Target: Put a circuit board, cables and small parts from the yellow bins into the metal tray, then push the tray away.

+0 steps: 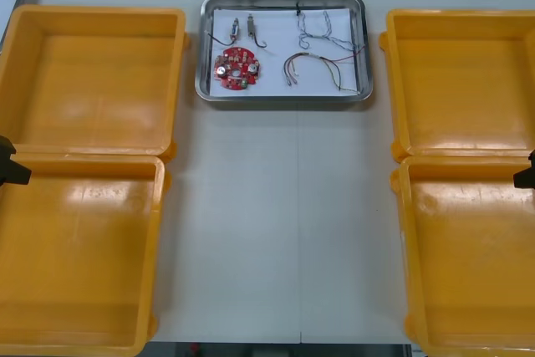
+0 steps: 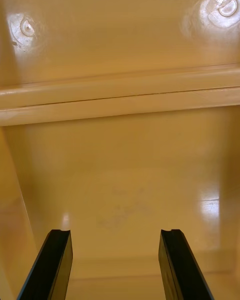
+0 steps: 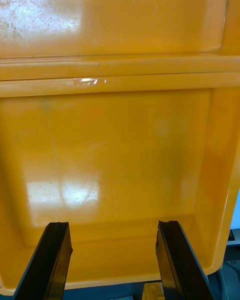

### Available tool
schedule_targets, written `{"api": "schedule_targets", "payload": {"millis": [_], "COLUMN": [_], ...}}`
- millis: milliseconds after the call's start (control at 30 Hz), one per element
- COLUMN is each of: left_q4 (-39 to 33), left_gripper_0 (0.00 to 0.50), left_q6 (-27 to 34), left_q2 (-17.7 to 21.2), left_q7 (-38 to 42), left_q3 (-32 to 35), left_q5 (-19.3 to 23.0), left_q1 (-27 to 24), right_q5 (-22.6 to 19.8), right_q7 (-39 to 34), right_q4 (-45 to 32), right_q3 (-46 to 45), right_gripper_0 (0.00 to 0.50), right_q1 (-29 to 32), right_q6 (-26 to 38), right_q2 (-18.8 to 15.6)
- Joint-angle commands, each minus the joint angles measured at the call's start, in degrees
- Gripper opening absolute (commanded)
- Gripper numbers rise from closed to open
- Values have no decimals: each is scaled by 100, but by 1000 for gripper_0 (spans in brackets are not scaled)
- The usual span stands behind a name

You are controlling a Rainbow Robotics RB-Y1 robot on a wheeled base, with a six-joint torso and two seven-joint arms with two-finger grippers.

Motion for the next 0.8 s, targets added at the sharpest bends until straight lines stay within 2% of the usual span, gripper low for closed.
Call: {"api": "schedule_targets", "payload": {"millis": [33, 800], "left_q4": [-132, -132], "left_gripper_0": [500, 500], "left_q6": [-43, -43], "left_q2": [231, 231], "left_q7": [108, 108], "left_q3": [148, 148], "left_q5": [-20, -20], "left_q1": [87, 87], "right_q5": [-41, -41], "right_q7": [36, 36], "right_q4": [-191, -191], "right_q3": [-189, -189], "right_gripper_0": [500, 500], "right_q1": [92, 92], "right_q6": [17, 17], "right_q2": [-226, -226]}}
